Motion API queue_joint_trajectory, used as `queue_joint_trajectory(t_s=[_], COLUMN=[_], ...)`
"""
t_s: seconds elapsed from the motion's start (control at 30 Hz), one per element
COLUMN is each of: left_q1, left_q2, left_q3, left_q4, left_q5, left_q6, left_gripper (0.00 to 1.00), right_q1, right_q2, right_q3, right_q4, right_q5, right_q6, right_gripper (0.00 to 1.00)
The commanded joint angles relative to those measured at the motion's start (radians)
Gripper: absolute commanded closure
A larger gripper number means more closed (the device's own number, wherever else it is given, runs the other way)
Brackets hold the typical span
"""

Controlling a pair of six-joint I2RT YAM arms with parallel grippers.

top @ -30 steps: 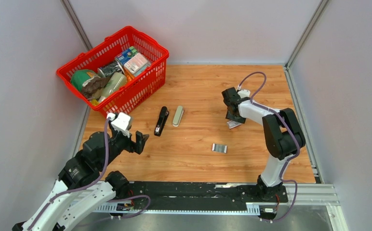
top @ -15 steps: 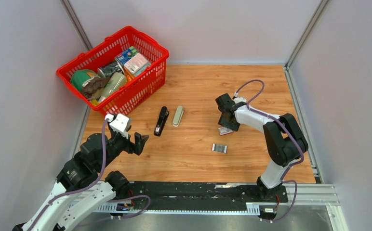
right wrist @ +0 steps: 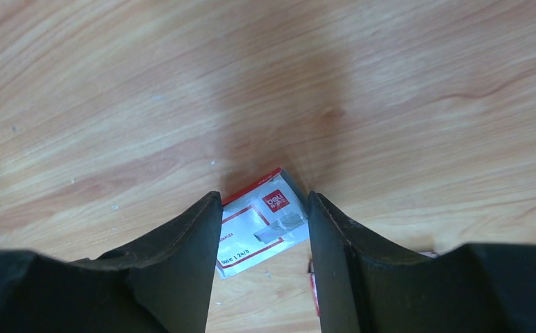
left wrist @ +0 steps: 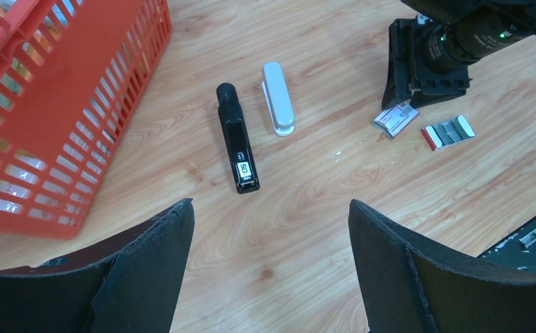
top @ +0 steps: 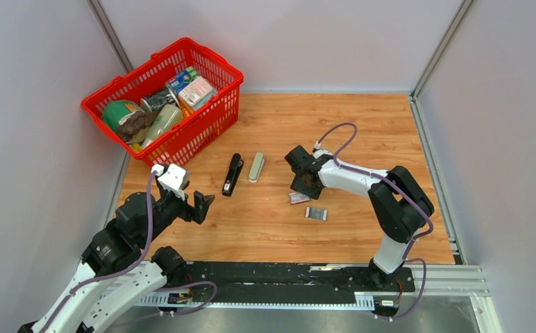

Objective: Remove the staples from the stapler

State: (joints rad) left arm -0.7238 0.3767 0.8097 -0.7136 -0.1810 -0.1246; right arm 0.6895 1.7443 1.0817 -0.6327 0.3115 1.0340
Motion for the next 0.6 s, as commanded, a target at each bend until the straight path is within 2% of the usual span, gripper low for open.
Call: queue_joint_trajectory(t_s=[0.0, 0.23, 0.57], left_q1=[0.004, 0.004, 0.004], left_q2=[-0.004, 0.019, 0.076], left_q3=[-0.007, -0.006, 0.015], left_q4=[0.031, 0.029, 0.016], left_q5=[0.008, 0.008, -0.008], left_q6=[0.01, 0.01, 0.0], left_gripper=[0.11, 0.12, 0.12], right_q1=[0.042, 0.1, 0.171], right_q2=[0.026, 0.017, -0.1], right_q3=[0.044, 0.047, 0.007], right_q4=[-0.001, -0.009, -0.016], right_q5=[-0.031, -0.035, -0.02], right_q6=[0.072, 0.081, 0.113], right_gripper=[0.49, 0.5, 0.5])
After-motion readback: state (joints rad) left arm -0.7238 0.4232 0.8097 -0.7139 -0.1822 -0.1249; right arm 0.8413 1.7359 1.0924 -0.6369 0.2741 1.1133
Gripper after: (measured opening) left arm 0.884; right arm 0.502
